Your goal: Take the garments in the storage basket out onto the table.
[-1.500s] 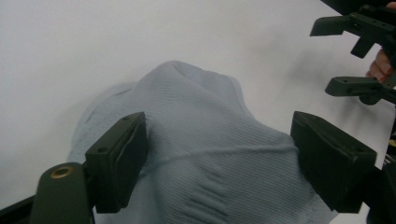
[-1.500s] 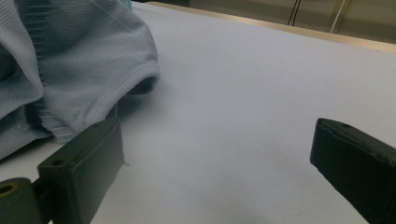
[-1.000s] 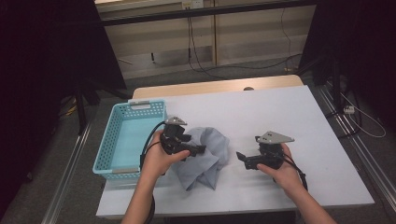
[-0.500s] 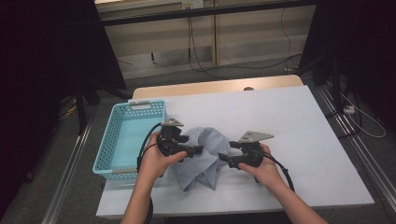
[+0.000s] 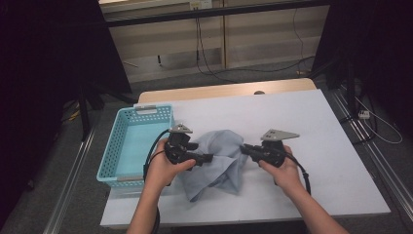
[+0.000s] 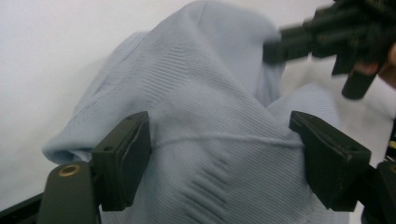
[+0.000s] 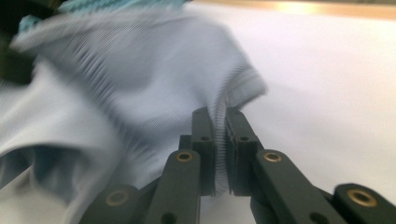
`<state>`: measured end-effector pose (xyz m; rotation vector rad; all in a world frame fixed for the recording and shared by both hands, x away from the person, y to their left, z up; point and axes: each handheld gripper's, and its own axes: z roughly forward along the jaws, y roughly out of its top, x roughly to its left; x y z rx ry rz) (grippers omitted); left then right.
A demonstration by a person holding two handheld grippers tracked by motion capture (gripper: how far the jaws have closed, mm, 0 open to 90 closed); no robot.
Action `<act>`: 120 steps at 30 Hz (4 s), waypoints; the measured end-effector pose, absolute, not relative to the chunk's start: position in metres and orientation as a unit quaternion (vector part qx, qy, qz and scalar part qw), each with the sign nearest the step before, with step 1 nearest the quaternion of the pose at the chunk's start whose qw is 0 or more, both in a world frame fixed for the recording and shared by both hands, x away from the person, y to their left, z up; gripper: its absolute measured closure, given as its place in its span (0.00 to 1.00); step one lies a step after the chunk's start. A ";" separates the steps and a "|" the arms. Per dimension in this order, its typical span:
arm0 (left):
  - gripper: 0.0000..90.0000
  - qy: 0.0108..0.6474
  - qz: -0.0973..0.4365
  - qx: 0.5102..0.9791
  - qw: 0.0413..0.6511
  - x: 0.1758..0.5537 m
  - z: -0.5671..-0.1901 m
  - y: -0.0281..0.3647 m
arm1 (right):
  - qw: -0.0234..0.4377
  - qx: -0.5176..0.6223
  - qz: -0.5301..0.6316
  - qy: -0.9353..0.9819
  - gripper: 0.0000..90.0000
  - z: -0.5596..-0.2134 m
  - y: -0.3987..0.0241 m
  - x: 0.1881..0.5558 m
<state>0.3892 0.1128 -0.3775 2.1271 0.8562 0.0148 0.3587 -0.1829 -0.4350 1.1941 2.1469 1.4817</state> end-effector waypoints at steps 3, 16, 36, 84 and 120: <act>0.25 0.334 -0.001 0.848 0.411 0.390 -0.378 0.108 | 0.149 0.426 0.516 0.728 0.94 -0.431 -0.201 0.359; 0.25 0.323 0.008 0.847 0.422 0.397 -0.372 0.093 | 0.177 0.457 0.505 0.710 0.93 -0.435 -0.251 0.344; 0.24 0.358 0.030 0.834 0.418 0.417 -0.391 0.094 | 0.169 0.370 0.508 0.760 0.93 -0.437 -0.211 0.313; 0.51 0.313 -0.017 0.839 0.445 0.418 -0.403 0.044 | 0.130 0.320 0.458 0.819 0.89 -0.461 -0.178 0.292; 0.95 0.315 -0.037 0.871 0.376 0.386 -0.425 0.062 | 0.105 0.388 0.511 0.759 0.23 -0.417 -0.204 0.326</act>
